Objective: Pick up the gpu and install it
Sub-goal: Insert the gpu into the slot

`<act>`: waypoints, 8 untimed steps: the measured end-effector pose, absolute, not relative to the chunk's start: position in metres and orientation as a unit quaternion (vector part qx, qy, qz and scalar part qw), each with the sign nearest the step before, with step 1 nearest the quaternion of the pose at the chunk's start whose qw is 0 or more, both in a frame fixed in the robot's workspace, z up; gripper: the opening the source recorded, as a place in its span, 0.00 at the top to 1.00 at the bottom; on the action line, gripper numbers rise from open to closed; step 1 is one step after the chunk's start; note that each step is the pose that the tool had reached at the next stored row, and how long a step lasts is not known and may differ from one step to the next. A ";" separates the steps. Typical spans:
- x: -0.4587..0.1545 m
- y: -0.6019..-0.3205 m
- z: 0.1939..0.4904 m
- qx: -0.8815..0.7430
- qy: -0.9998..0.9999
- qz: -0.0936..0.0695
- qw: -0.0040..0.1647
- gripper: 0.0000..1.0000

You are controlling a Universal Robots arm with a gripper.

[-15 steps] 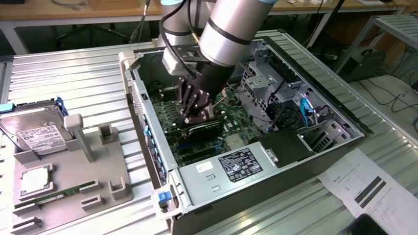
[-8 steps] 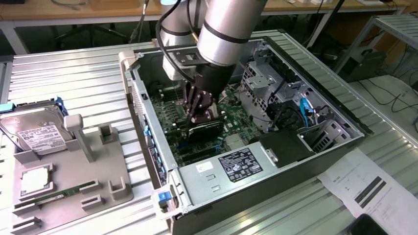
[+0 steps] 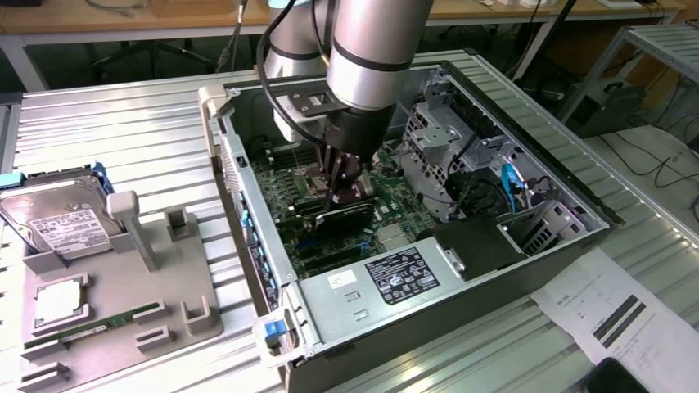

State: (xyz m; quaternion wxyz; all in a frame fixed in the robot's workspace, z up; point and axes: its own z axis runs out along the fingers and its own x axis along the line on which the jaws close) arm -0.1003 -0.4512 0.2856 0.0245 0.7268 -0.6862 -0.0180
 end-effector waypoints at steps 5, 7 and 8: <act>-0.100 -0.451 0.286 0.727 -0.686 -0.016 0.026 0.89; -0.100 -0.451 0.286 0.727 -0.686 -0.016 0.027 0.89; -0.100 -0.451 0.286 0.727 -0.686 -0.015 0.027 0.89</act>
